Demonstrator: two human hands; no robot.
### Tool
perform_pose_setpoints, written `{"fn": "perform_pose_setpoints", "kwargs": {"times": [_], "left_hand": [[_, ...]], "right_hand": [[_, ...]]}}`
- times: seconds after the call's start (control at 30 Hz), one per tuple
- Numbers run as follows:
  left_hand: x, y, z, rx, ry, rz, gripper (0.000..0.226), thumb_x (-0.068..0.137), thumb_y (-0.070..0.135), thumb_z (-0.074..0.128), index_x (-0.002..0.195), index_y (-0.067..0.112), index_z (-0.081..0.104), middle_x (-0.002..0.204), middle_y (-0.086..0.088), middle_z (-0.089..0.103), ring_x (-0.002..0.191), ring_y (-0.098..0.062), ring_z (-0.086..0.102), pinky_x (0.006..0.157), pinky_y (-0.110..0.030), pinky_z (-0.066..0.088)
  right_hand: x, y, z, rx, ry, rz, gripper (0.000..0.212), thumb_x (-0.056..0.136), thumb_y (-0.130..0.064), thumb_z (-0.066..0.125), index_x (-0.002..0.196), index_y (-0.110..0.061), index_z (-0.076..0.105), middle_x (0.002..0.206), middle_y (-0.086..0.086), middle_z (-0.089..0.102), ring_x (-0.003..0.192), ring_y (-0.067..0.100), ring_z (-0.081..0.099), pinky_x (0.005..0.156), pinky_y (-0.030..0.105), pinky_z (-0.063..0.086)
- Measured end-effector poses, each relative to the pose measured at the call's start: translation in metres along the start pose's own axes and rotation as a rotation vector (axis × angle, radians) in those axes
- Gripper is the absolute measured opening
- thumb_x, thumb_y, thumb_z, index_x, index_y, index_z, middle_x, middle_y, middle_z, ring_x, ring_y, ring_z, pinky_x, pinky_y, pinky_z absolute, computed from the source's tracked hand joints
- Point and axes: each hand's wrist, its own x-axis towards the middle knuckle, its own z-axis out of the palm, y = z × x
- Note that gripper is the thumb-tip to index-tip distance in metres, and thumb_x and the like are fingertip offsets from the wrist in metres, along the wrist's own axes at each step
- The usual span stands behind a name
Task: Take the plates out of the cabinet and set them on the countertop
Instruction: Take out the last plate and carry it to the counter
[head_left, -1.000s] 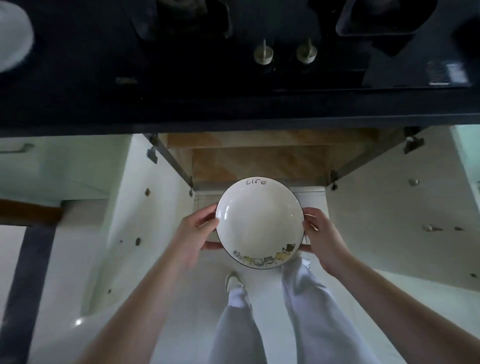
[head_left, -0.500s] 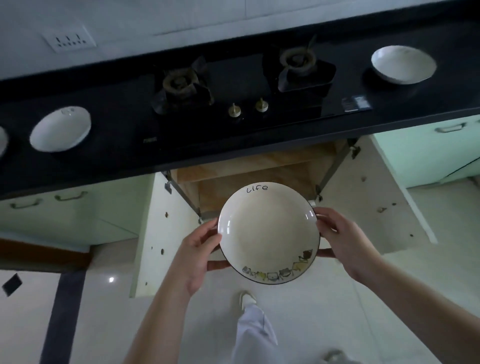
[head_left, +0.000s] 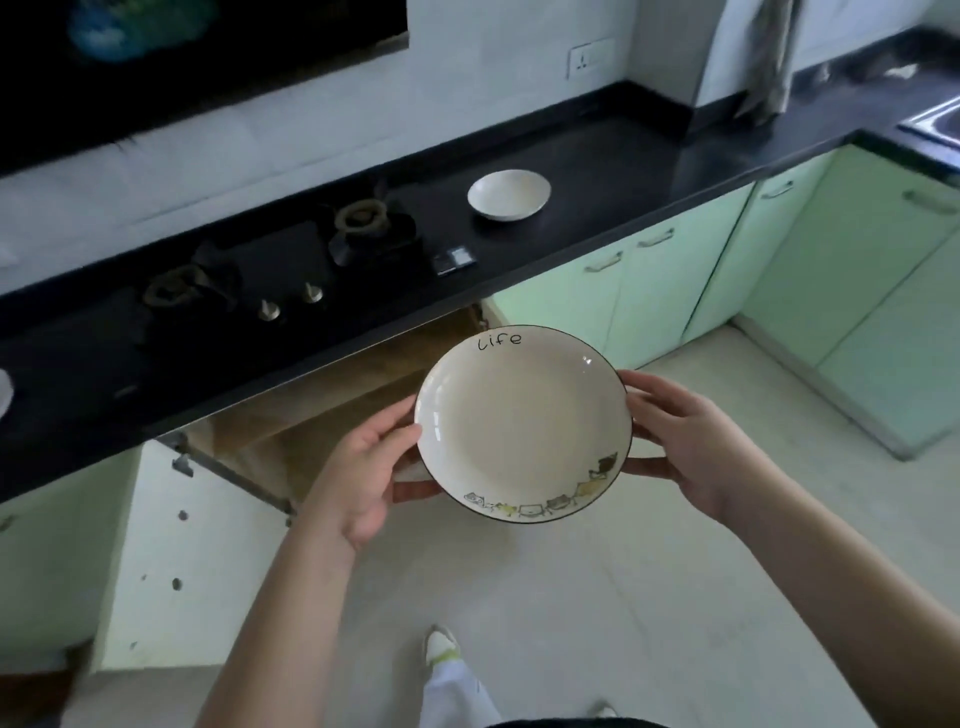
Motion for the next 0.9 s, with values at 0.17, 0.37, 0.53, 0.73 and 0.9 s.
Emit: {"fn": "perform_pose_setpoints", "kwargs": {"times": [0.17, 0.37, 0.53, 0.73, 0.9], "left_hand": [[0.001, 0.022, 0.068, -0.008, -0.125, -0.032, 0.033, 0.098, 0.008, 0.054, 0.122, 0.023, 0.068, 0.110, -0.012, 0.074, 0.086, -0.025, 0.072, 0.063, -0.039, 0.059], [0.028, 0.052, 0.101, 0.016, -0.155, 0.001, 0.033, 0.098, 0.006, 0.052, 0.123, 0.020, 0.067, 0.107, -0.009, 0.075, 0.087, -0.023, 0.073, 0.061, -0.037, 0.059], [0.060, 0.067, 0.124, -0.007, -0.222, 0.032, 0.031, 0.099, 0.009, 0.051, 0.119, 0.024, 0.069, 0.107, -0.007, 0.076, 0.085, -0.019, 0.074, 0.059, -0.036, 0.059], [0.101, 0.080, 0.157, -0.024, -0.291, 0.011, 0.033, 0.098, 0.009, 0.052, 0.123, 0.023, 0.067, 0.109, -0.007, 0.075, 0.090, -0.022, 0.071, 0.064, -0.041, 0.060], [0.134, 0.089, 0.197, -0.002, -0.364, 0.012, 0.028, 0.096, 0.013, 0.057, 0.110, 0.030, 0.075, 0.106, -0.003, 0.076, 0.082, -0.017, 0.074, 0.058, -0.037, 0.058]], "right_hand": [[-0.027, -0.026, -0.060, 0.093, 0.094, -0.015, 0.024, 0.101, -0.018, 0.050, 0.112, -0.026, 0.069, 0.096, -0.005, 0.074, 0.082, 0.009, 0.070, 0.059, 0.032, 0.058], [-0.021, -0.044, -0.080, 0.185, 0.157, -0.043, 0.020, 0.099, -0.021, 0.054, 0.110, -0.025, 0.070, 0.093, -0.004, 0.074, 0.077, 0.009, 0.070, 0.057, 0.030, 0.056], [-0.006, -0.054, -0.089, 0.229, 0.225, -0.050, 0.021, 0.098, -0.025, 0.054, 0.110, -0.030, 0.072, 0.099, -0.004, 0.075, 0.080, 0.011, 0.070, 0.061, 0.031, 0.056], [0.016, -0.069, -0.115, 0.271, 0.279, -0.080, 0.024, 0.100, -0.028, 0.050, 0.106, -0.035, 0.073, 0.110, -0.006, 0.073, 0.093, 0.011, 0.071, 0.066, 0.030, 0.057], [0.035, -0.072, -0.154, 0.325, 0.347, -0.077, 0.024, 0.100, -0.026, 0.051, 0.103, -0.031, 0.074, 0.107, -0.004, 0.074, 0.089, 0.011, 0.072, 0.063, 0.030, 0.057]]}}
